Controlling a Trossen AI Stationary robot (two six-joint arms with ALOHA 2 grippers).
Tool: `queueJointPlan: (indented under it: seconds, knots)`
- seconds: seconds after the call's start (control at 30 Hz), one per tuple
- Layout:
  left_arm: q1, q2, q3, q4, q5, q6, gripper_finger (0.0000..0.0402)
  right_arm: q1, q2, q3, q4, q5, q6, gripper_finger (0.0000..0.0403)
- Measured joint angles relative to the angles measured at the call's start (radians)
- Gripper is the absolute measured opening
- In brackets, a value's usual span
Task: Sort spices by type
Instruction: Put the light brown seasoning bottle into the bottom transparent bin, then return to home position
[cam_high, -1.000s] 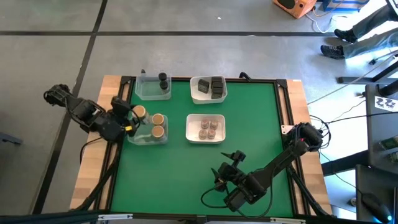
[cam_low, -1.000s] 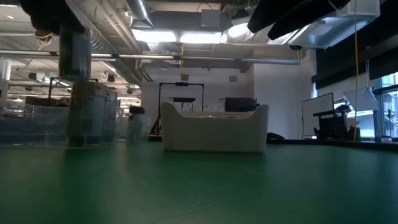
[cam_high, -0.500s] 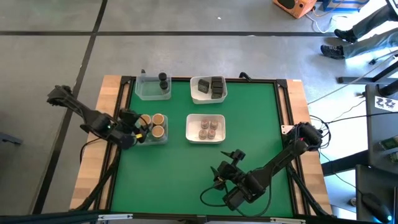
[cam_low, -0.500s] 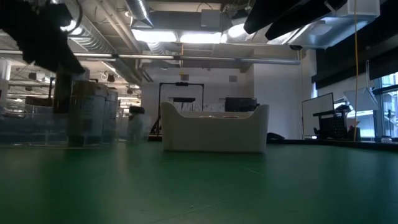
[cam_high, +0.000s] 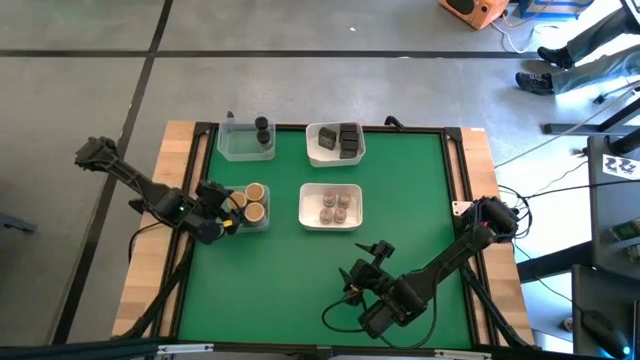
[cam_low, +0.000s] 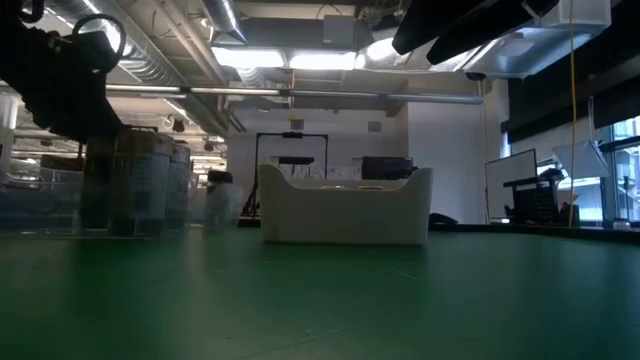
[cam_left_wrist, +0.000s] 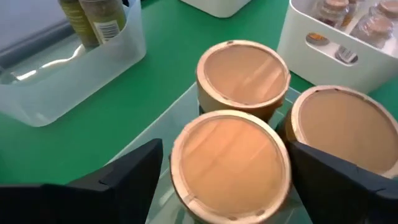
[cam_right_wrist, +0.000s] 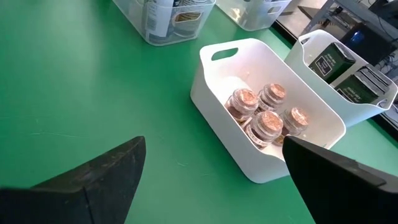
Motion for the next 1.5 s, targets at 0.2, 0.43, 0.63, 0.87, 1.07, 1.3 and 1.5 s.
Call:
queueJointPlan:
  seconds: [0.2,0.43,0.63,0.87,1.07,1.3,1.5]
  knots:
    - [0.0,-0.016,0.072,-0.053,0.098,0.084,0.0325,0.0,0.0,0.0,0.004,-0.018,0.0,0.0376]
    - [0.0,-0.023,0.249,-0.127,0.166,0.226,0.0327,-0.01,0.0,0.0,0.064,-0.059,-0.006,0.0376]
    - [0.0,-0.023,0.314,-0.042,0.167,0.436,0.0319,-0.066,-0.007,0.001,0.118,-0.17,-0.158,0.0374]
    - [0.0,-0.015,0.309,0.106,0.207,0.645,0.0248,-0.175,-0.086,0.002,0.098,-0.236,-0.416,0.0314]
    - [0.0,-0.018,0.239,0.236,0.238,0.783,0.0164,-0.319,-0.146,0.002,0.075,-0.381,-0.625,0.0203]
    - [0.0,-0.019,0.151,0.375,0.261,0.865,0.0084,-0.485,-0.149,-0.001,0.168,-0.664,-0.877,0.0069]
    - [0.0,-0.032,0.098,0.431,0.316,0.903,0.0035,-0.589,-0.224,-0.149,0.38,-0.88,-0.99,0.0006]
